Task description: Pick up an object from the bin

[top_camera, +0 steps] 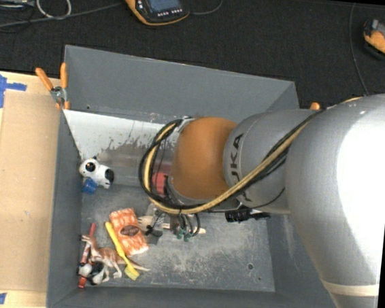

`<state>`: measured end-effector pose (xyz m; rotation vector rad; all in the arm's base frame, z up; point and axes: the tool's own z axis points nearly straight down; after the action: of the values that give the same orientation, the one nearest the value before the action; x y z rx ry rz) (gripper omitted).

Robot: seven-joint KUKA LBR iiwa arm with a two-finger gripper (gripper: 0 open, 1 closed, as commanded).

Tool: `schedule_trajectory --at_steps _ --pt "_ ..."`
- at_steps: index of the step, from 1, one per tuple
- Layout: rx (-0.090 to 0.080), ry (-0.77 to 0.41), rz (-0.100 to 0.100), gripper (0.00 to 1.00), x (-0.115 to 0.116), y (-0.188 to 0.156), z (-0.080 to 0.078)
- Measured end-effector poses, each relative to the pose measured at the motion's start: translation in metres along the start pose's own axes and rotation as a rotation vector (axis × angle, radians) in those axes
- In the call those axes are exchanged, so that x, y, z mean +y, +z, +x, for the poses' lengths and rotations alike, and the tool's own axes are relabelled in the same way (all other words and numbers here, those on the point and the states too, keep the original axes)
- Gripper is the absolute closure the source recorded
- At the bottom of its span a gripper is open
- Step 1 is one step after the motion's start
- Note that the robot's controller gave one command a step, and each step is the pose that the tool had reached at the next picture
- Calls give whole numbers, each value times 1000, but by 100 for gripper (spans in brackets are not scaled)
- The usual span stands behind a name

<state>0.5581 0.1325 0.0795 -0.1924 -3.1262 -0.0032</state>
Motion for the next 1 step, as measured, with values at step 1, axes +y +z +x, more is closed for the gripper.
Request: schedule_trajectory --at_steps 1 --pt "0 0 -1 100 0 -30 0"
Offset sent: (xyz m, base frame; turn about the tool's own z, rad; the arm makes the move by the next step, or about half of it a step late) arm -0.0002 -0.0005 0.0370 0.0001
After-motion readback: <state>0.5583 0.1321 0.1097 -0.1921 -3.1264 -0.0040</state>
